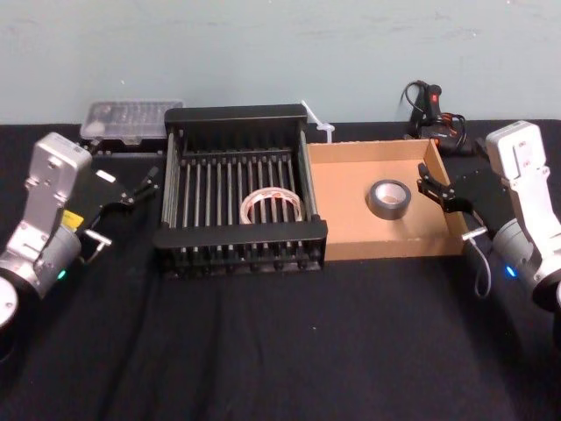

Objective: Pick up the white tape and place it into the black box , Pick up the silver tape and place it into the brown box.

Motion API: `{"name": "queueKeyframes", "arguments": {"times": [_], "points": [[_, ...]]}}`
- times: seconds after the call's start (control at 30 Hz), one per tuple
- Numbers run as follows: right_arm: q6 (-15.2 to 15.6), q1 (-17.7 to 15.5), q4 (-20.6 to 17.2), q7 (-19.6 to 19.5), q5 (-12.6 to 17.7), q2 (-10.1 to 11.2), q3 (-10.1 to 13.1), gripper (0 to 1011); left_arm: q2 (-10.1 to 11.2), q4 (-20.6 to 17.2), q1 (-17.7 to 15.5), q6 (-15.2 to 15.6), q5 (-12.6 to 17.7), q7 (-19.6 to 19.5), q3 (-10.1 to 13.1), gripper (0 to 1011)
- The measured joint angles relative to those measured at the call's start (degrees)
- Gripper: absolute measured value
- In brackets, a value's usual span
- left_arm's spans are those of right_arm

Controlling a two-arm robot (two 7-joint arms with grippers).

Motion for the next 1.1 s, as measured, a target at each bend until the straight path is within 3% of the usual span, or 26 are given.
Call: {"name": "queueKeyframes", "arguments": {"times": [1.1], "points": [[0.0,0.0,0.0,0.0,0.0,0.0,0.0,1003,0.0,0.0,0.0,0.0,0.0,0.0,0.0,1001]]}}
